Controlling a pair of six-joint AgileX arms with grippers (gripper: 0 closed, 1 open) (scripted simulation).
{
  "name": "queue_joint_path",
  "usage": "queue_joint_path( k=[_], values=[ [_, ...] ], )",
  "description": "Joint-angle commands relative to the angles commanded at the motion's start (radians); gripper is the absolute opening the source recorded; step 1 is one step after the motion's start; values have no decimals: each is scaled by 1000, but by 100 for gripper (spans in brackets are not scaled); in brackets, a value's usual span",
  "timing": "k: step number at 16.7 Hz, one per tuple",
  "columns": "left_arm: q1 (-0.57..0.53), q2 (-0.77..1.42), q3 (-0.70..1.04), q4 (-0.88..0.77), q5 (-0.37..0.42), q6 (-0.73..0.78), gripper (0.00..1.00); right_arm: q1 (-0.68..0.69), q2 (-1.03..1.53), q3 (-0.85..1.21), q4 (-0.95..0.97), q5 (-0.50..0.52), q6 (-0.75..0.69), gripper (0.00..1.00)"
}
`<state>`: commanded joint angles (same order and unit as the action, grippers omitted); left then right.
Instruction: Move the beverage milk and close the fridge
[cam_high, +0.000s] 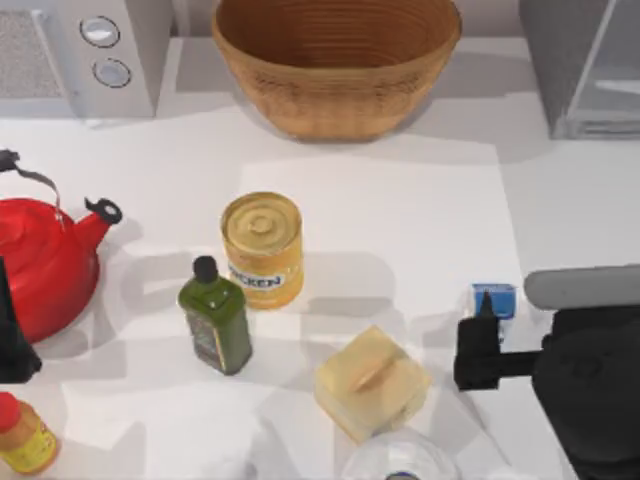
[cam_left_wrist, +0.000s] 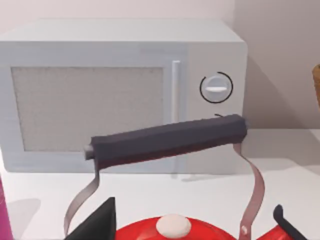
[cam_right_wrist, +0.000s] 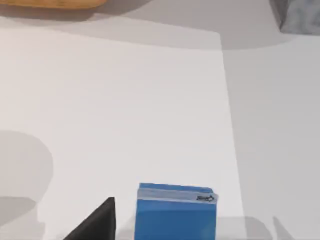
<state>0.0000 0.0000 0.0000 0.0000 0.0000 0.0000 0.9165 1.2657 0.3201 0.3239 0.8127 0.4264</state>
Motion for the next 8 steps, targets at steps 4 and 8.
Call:
queue_joint_path(
  k=[4, 8],
  values=[
    [0, 0, 0, 0, 0, 0, 100, -14, 169, 150, -175, -70, 171, 100],
    [0, 0, 0, 0, 0, 0, 100, -31, 204, 188, -207, -103, 210, 100]
  ],
)
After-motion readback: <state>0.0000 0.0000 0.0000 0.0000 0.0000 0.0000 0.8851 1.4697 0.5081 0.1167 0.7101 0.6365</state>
